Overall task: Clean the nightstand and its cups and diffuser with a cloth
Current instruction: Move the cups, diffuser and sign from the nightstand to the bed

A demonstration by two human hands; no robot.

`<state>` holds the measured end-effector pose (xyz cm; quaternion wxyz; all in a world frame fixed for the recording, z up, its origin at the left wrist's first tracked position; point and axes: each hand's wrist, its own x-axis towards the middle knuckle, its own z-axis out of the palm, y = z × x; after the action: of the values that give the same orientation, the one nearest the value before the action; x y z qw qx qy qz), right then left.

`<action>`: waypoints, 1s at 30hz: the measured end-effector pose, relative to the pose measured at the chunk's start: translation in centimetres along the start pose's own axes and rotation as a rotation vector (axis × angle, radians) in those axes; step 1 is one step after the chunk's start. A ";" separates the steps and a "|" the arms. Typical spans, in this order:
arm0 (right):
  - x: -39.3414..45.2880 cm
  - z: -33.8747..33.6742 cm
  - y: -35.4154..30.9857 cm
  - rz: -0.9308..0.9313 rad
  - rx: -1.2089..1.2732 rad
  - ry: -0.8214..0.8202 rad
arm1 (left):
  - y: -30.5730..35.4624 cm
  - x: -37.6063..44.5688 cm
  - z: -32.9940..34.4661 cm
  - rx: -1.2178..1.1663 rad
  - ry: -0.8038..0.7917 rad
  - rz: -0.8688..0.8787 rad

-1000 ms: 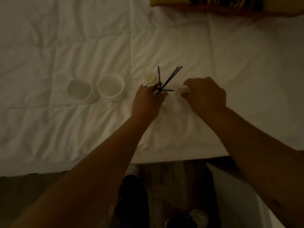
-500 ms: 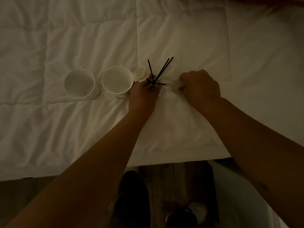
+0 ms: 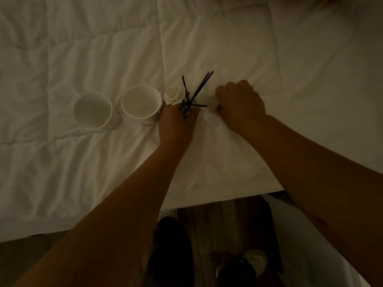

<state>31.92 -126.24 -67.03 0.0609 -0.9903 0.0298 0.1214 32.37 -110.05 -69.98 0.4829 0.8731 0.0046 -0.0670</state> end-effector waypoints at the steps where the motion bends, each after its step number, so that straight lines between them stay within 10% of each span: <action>1: -0.2 0.0 0.0 -0.003 -0.004 -0.003 | 0.0 -0.1 -0.1 0.002 -0.006 -0.005; 30: -9.0 -10.7 -4.7 -0.130 -0.079 -0.040 | 7.1 -9.2 -13.5 0.392 0.127 0.064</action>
<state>26.06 -122.54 -53.99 0.0299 -0.9891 -0.0405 0.1381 25.32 -101.92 -55.81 0.3046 0.9525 -0.0058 0.0037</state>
